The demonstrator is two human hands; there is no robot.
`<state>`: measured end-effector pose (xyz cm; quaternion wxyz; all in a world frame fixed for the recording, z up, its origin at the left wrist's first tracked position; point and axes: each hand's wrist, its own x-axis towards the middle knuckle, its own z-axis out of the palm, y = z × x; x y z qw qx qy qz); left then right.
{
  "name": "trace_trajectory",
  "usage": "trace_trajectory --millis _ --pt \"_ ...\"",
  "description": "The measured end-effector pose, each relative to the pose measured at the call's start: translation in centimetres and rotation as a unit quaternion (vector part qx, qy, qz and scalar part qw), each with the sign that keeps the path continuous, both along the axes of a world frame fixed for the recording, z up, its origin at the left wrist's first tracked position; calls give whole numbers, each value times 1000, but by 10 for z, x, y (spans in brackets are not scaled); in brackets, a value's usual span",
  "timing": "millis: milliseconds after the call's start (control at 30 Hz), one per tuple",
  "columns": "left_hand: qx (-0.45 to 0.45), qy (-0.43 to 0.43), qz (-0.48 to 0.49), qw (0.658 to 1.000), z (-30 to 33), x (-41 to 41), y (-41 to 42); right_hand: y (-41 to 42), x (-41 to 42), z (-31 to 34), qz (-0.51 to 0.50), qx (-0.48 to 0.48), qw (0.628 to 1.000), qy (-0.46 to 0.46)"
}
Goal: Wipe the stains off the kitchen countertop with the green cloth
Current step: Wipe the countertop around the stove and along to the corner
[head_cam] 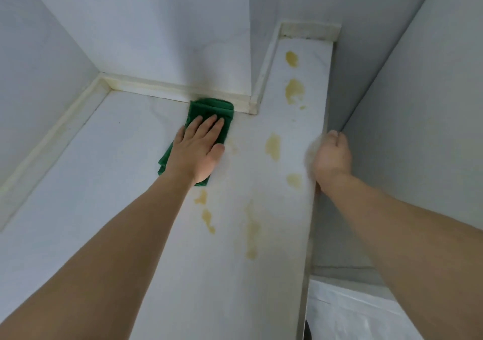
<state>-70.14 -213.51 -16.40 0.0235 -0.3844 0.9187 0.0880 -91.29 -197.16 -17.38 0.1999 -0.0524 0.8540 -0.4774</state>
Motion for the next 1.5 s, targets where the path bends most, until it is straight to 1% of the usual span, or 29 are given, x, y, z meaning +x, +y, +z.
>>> trace_trajectory --millis 33,100,133,200,267,367,500,600,700,867,1033,1100,1233,1300,1367,1500 --pt "6 -3 5 1000 -1 4 6 12 8 2 25 13 998 49" --pt "12 -12 13 1000 0 18 25 43 31 9 99 69 981 152" --pt "16 -16 20 1000 1 25 35 54 42 11 133 96 968 189" --pt "28 -23 25 999 4 39 55 65 63 11 165 135 950 228" --pt "40 -32 20 998 8 52 72 64 83 10 178 145 946 229" --pt "45 -45 18 998 10 62 80 55 104 10 177 133 950 219" --pt "1 -36 2 999 4 59 74 49 112 0 194 110 940 259" --pt "-11 -28 -7 1000 1 54 58 52 115 2 182 51 949 254" --pt "-21 -5 9 1000 -3 34 32 54 114 4 157 -20 957 242" --pt "-28 9 24 999 -5 9 3 55 112 -1 150 -57 959 233" --pt "-19 8 11 1000 -3 16 11 55 111 -2 165 -49 956 237" --pt "-1 1 8 1000 -1 30 32 56 112 0 166 -51 957 232" --pt "2 -27 -14 1000 5 82 99 57 114 7 175 -49 959 219" --pt "10 -38 -15 999 5 97 120 57 114 9 178 -41 957 225" --pt "9 -44 -9 999 4 97 123 57 115 9 180 -36 956 227" --pt "3 -27 13 1000 2 66 103 55 112 5 196 -14 953 230"
